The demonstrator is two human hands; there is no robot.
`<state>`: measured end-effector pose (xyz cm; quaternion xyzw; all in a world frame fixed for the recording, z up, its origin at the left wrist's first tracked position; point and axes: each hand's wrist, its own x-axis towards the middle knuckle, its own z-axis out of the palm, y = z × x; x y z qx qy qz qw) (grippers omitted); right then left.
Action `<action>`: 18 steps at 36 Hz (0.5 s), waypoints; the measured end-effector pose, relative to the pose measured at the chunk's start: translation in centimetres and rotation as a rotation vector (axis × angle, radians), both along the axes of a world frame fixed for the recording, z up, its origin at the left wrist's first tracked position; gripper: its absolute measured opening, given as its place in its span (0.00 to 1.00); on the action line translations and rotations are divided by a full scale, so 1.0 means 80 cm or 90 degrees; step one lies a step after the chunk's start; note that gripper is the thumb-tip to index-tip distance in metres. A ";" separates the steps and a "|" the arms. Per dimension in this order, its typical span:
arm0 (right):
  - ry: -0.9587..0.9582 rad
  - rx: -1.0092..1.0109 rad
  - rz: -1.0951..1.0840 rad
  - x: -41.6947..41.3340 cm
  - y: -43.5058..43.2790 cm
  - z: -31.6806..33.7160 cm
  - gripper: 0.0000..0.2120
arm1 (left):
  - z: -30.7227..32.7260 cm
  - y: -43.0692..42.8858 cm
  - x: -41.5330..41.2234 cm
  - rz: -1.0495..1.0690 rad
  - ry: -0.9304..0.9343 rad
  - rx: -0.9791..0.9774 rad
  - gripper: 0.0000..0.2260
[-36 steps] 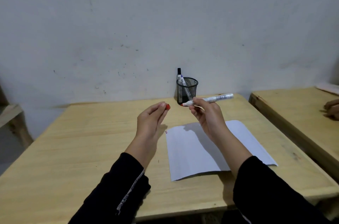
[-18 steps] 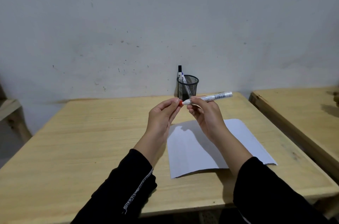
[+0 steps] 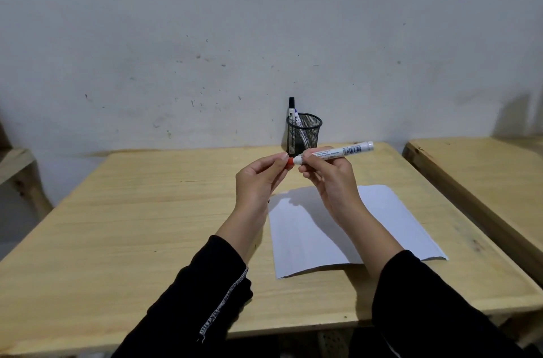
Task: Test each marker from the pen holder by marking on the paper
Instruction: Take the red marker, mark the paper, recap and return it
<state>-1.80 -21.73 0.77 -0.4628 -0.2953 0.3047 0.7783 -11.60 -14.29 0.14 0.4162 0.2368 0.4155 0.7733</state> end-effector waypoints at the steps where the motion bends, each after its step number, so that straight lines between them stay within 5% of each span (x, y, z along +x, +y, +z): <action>1: 0.001 0.004 0.000 -0.001 0.000 -0.001 0.05 | -0.001 0.000 0.000 0.003 0.004 0.005 0.03; 18: -0.007 0.003 0.035 0.003 -0.005 0.001 0.02 | 0.009 0.008 -0.003 0.041 0.027 0.079 0.02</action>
